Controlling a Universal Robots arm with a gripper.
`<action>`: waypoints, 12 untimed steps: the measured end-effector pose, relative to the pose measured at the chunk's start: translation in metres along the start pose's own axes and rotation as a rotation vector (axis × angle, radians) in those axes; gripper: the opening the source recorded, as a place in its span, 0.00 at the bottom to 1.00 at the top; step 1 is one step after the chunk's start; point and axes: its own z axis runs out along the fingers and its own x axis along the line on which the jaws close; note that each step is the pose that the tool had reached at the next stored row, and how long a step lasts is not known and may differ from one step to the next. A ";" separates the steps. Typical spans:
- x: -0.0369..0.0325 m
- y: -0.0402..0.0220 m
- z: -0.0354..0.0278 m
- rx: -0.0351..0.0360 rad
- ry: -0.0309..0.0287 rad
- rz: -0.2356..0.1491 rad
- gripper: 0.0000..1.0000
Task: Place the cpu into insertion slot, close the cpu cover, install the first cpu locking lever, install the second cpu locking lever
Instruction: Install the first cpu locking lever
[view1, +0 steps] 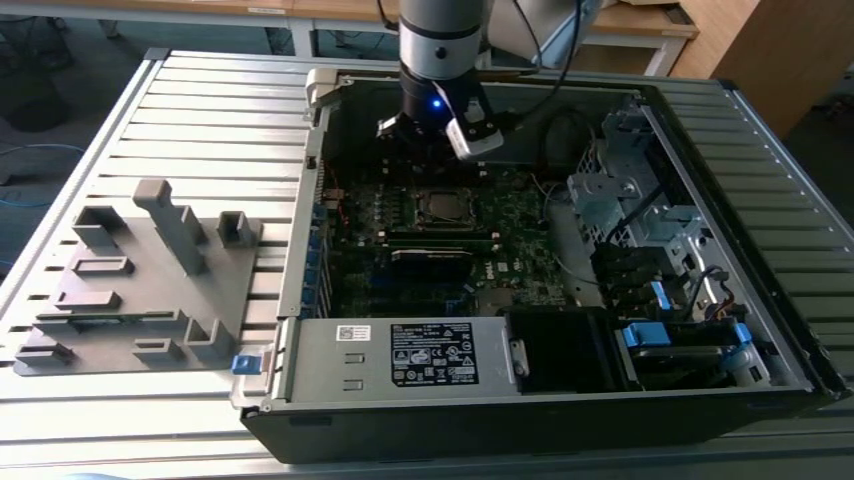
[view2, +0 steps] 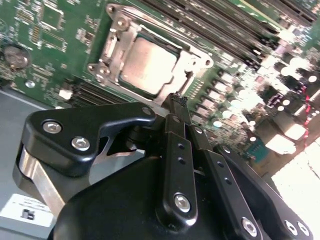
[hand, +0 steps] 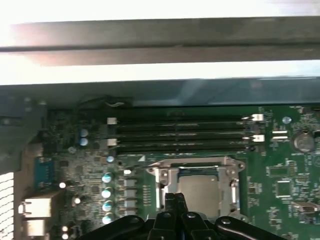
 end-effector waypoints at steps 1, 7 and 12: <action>0.0024 -0.0003 0.0000 -0.0001 -0.0013 0.000 0.11; 0.0149 -0.0029 -0.0003 -0.0004 -0.0064 0.000 0.11; 0.0176 -0.0034 -0.0006 -0.0003 -0.0078 0.000 0.11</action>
